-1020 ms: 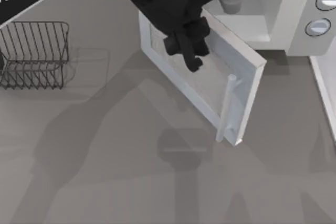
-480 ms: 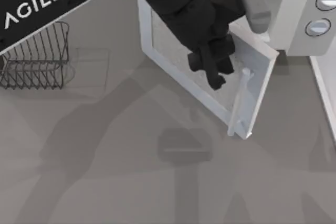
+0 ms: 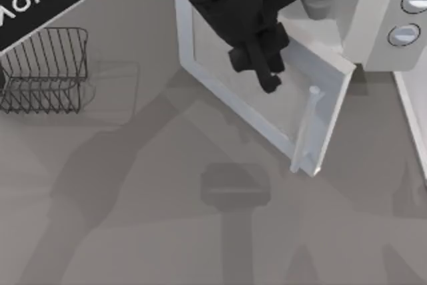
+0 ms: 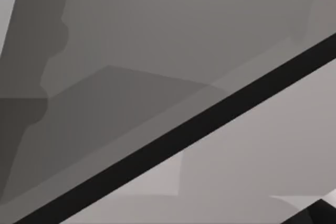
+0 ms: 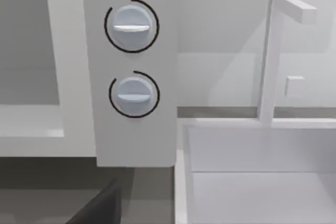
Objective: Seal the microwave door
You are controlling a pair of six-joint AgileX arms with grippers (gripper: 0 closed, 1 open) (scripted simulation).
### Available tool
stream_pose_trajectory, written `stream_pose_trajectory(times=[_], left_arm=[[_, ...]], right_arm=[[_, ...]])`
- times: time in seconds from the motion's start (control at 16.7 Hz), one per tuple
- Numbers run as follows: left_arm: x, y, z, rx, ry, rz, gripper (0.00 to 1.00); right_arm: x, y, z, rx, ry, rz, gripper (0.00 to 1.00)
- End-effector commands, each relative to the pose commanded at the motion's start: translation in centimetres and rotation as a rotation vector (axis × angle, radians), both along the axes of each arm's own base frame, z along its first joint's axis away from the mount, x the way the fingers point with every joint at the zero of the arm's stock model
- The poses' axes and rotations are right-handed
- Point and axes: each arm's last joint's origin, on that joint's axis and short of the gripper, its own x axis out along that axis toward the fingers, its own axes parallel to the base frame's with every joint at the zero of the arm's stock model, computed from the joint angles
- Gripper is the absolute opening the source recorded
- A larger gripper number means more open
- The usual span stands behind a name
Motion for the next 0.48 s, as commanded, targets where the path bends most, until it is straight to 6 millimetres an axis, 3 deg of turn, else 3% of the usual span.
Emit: stream_pose_trajectory(times=[0.24,0.48], left_arm=[[-0.4,-0.4,-0.5,0.013,0.022,-0.010,0.00],[-0.7,-1.1,-2.4,0.065,0.097,-0.007,0.00]], right_arm=[[0.0,0.0,0.0,0.000,0.000,0.000,1.00],[0.0,0.0,0.0,0.000,0.000,0.000,1.00]])
